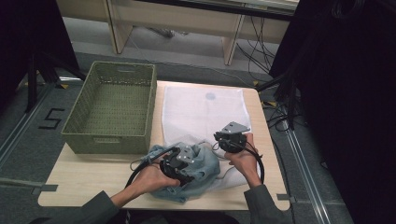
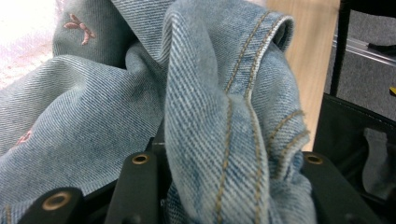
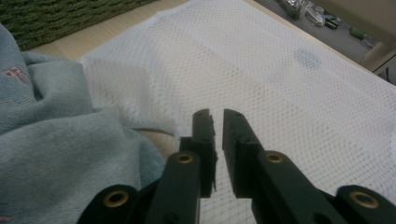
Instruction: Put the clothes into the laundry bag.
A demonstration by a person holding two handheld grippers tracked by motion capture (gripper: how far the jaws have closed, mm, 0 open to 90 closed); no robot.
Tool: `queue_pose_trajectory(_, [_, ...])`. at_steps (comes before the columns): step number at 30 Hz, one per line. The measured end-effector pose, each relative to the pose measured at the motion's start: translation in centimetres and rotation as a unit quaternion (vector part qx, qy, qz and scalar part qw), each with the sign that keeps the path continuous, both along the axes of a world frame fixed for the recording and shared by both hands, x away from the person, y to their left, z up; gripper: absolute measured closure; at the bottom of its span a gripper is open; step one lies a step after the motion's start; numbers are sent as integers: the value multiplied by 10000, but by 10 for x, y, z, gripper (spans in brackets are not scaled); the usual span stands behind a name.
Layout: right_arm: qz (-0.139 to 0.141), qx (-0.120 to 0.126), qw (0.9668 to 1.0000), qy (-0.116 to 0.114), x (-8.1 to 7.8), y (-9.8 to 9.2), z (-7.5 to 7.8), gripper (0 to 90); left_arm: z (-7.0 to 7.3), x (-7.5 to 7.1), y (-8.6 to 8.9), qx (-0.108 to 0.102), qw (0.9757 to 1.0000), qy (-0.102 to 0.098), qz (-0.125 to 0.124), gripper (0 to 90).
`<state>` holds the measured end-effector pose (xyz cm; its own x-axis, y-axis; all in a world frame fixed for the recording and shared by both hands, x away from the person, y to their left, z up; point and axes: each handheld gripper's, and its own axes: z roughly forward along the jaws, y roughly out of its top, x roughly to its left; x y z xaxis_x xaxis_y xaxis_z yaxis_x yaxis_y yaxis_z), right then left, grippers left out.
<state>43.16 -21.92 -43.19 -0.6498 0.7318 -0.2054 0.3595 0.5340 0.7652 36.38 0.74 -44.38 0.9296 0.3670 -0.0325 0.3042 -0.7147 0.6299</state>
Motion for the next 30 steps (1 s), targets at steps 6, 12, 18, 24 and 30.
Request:
queue_pose_trajectory(6, [-168,-13,9992,370,2,3,-10,677,0,-1,-1,17,10000,-19,-29,584])
queue_pose_trajectory(12, [-102,-294,9969,716,6,9,-29,670,-3,-2,-4,-153,9998,34,125,584])
queue_pose_trajectory(18, [-1,-542,9969,573,10,16,-34,900,-4,0,-8,-226,9996,26,182,585])
queue_pose_trajectory(24, [251,-238,9994,-22,-2,25,5,900,0,7,-12,-124,9998,-18,144,585])
queue_pose_trajectory(30, [651,-234,9974,-188,-21,43,27,900,-4,21,-19,-168,9988,-95,458,562])
